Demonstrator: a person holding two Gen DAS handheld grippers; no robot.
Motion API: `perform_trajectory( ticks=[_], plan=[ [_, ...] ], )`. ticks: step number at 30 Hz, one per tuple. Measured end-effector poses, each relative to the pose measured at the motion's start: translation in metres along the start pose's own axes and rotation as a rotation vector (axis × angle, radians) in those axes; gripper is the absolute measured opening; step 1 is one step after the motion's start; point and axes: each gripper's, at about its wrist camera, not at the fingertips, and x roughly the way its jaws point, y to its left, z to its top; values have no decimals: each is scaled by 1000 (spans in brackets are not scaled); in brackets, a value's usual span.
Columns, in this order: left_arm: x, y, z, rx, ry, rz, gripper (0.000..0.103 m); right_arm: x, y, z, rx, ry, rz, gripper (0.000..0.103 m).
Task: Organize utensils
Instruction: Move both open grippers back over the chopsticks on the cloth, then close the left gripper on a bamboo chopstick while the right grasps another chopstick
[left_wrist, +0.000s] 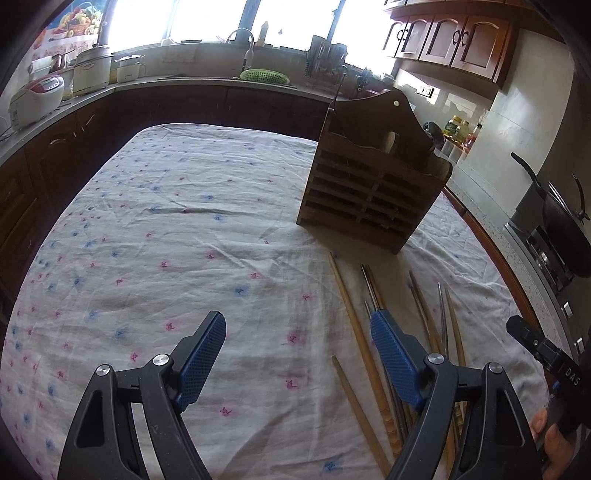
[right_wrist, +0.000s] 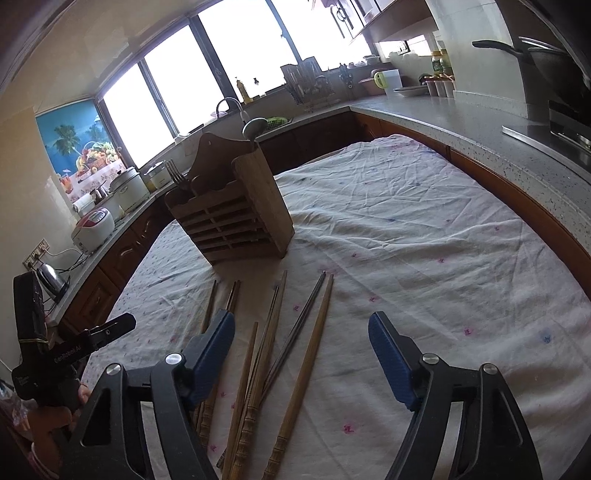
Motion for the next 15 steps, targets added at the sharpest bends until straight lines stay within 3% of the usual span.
perform_trajectory(
  ticks=[5,11,15],
  plan=[
    [23,-11,14,29,44,-5,72,19,-3,5,-9,51,-36,56],
    [61,-26,31,74,107,-4,55,51,-5,8,-29,133,-66,38],
    [91,-34,40,104,152,13,50,69,-4,10,-46,169,-85,33]
  ],
)
